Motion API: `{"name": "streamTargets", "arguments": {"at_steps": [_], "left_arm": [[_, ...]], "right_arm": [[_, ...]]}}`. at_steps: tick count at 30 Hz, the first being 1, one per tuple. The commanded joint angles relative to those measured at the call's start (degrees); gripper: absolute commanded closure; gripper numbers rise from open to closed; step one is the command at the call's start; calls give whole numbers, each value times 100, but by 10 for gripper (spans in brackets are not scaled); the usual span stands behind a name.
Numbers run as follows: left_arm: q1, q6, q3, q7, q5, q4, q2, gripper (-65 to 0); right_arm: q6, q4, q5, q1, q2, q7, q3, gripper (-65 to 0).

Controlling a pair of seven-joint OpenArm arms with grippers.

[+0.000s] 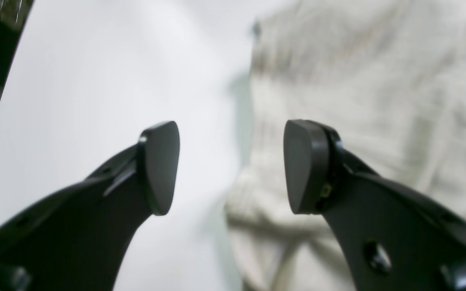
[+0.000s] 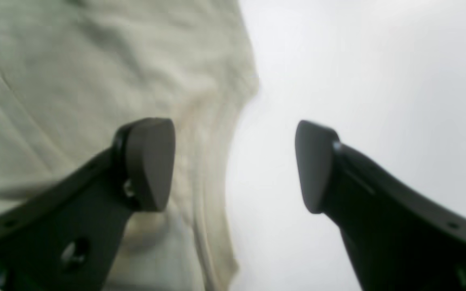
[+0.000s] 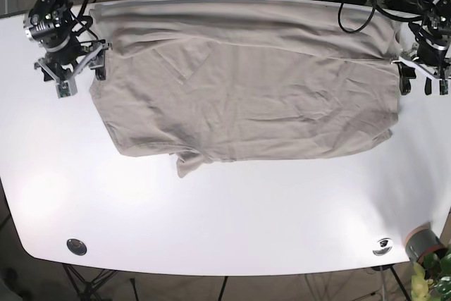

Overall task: Fold the T-shirt properly
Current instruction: 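Open both grippers and release the shirt edge, then move both grippers to the shirt's opposite edge and grasp it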

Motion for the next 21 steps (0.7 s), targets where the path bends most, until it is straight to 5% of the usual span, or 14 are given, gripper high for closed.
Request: {"name": "streamTargets", "arguments": {"at_steps": [1, 8, 21], "left_arm": [[-177, 7, -30, -57, -45, -80, -94, -378], [-309, 7, -30, -57, -45, -185, -94, -378], [-265, 7, -66, -57, -45, -185, -94, -378]], "right_arm": [[25, -180, -335, 390, 103, 35, -186, -442], [25, -1059, -1082, 1594, 129, 26, -309, -414], [25, -3978, -1275, 3590, 613, 615, -854, -415]]}}
